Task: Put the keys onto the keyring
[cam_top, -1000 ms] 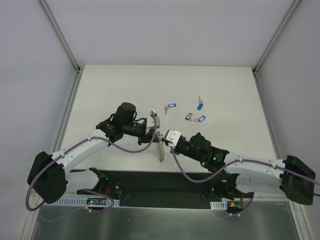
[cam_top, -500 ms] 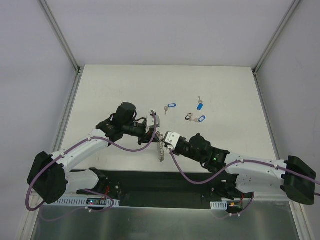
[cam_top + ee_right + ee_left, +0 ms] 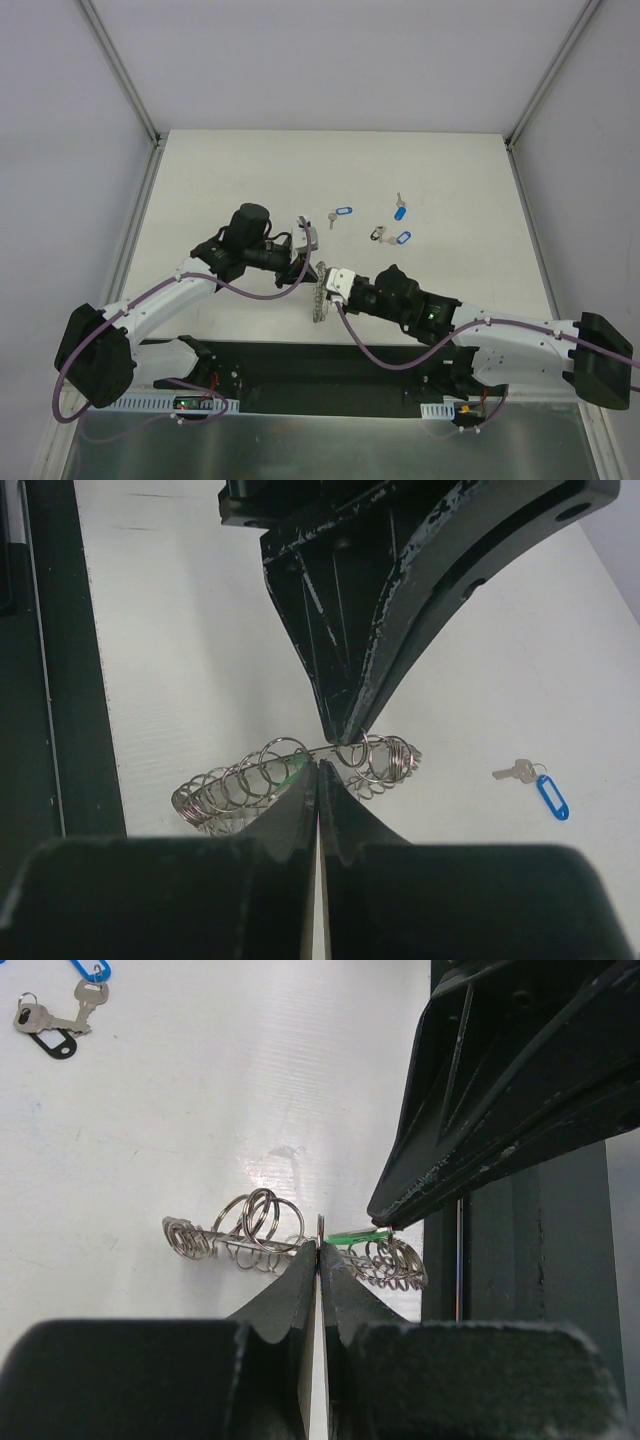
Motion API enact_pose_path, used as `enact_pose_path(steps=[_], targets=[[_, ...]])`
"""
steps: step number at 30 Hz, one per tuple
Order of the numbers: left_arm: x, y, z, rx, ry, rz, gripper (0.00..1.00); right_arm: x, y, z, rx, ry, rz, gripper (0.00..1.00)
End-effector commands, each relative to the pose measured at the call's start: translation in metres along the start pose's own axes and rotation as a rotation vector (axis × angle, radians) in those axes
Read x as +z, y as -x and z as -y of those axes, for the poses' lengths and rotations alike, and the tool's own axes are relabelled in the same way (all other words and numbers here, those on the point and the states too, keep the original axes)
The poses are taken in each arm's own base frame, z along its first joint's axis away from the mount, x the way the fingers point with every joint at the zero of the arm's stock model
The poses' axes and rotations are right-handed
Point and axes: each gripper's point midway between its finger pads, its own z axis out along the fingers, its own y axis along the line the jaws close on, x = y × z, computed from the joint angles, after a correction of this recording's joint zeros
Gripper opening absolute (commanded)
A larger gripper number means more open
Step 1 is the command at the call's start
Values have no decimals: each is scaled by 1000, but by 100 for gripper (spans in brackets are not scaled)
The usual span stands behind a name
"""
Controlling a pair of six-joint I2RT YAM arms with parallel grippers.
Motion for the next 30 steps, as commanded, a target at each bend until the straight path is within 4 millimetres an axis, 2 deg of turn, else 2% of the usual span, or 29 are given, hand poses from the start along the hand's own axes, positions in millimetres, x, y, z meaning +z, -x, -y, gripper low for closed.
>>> enact_pose_path(steps=[1,6,10,12,13,15,16,17,18,19,24,25,28,30], targets=[[-6,21,-1,54,11,57,0,0,18,21,17,-104,37,1],[-7,21,-1,64,14,59,0,-6,17,40,62,-209,60,1],[-8,22,-4,68,34,57,0,-9,11,51,87,-261,27,1],[-9,23,-4,69,44,59,0,-13,1,55,116,-278,-30,1],[-9,23,-6,67,54,56,0,-16,6,60,158,-297,-30,1],[-10,23,-8,68,70,56,0,-23,-10,60,203,-315,-115,1],[-11,23,-8,66,75,54,0,-29,-14,67,247,-370,-145,1],[-12,24,-10,69,88,55,0,-38,-31,64,260,-384,-224,1],[-12,24,-11,69,94,54,0,-44,-39,67,276,-414,-263,1],[-13,23,-11,70,100,53,0,-63,-61,71,313,-497,-377,1],[-16,26,-14,83,134,57,0,-116,-104,88,319,-738,-643,1],[-17,26,-15,84,138,56,0,-130,-114,86,303,-759,-721,1],[-19,28,-17,89,160,58,0,-143,-129,89,290,-838,-829,1],[-20,27,-21,91,184,53,0,-139,-137,88,293,-859,-870,1]])
